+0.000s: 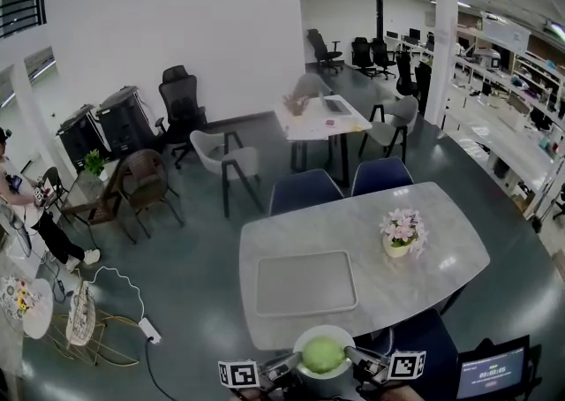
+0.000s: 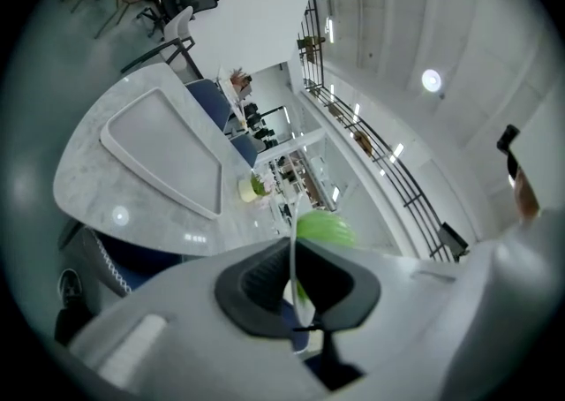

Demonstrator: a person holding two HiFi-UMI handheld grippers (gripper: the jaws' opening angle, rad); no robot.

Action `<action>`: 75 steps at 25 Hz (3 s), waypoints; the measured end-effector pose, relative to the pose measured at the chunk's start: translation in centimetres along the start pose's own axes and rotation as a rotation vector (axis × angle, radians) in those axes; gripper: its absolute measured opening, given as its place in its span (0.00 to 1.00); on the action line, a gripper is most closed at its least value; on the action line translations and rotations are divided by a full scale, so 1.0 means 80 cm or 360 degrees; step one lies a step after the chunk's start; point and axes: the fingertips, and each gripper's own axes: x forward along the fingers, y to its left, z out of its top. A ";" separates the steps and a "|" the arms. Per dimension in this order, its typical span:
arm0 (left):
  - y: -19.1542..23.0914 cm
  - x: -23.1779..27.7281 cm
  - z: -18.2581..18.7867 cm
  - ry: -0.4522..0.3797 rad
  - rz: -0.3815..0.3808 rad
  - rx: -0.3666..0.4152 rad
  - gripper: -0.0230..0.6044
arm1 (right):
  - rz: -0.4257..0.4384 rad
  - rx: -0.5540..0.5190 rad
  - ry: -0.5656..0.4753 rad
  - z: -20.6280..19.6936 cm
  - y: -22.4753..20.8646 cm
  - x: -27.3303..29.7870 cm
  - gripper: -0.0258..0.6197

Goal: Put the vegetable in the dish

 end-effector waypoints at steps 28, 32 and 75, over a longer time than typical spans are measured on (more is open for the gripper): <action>0.126 0.055 0.166 0.0147 0.0015 -0.0063 0.06 | -0.0092 -0.0024 0.0102 0.117 -0.093 0.162 0.07; 0.150 0.085 0.174 0.0157 0.0037 -0.0090 0.07 | -0.0092 -0.0026 0.0111 0.141 -0.121 0.166 0.07; 0.393 0.224 0.219 0.0410 0.0629 -0.0113 0.10 | -0.0639 0.0277 0.0155 0.195 -0.388 0.225 0.09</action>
